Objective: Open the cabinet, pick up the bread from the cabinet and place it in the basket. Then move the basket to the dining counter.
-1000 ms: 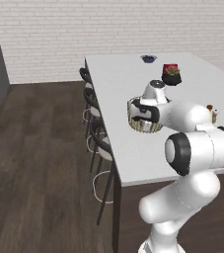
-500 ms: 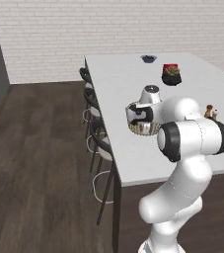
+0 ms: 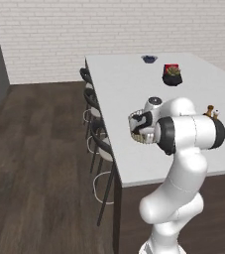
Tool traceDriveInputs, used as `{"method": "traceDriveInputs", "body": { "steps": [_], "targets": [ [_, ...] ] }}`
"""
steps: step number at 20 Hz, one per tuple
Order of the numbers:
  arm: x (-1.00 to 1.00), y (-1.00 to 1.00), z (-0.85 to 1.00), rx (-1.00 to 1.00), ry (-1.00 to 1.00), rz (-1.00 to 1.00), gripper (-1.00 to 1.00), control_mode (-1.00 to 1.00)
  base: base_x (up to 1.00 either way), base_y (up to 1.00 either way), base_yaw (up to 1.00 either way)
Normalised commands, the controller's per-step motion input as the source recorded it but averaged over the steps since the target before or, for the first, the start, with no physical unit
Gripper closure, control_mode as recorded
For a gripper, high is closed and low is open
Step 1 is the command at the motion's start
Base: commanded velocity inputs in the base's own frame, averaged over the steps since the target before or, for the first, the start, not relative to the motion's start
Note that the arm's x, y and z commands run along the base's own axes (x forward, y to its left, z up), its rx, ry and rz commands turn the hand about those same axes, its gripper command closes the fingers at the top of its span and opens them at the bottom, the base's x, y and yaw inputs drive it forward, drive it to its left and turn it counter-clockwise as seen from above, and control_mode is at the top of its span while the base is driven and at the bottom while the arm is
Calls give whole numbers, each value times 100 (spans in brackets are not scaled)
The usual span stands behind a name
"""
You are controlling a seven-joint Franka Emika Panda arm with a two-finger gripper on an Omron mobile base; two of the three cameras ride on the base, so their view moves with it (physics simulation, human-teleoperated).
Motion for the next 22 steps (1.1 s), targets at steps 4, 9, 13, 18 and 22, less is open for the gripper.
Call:
{"method": "traceDriveInputs", "body": {
  "steps": [4, 9, 13, 18, 22],
  "targets": [
    [30, 0, -50, 0, 0, 0, 100, -100, 0, 0, 0],
    [45, 0, -32, 0, 0, 0, 100, -100, 0, 0, 0],
    [24, 0, -53, -1, 0, 0, 100, -100, 0, 0, 0],
    [8, 0, -42, 0, 0, 0, -100, -100, 0, 0, 0],
    [-32, 0, 12, 0, 0, 0, -100, -100, 0, 0, 0]
  ]
}}
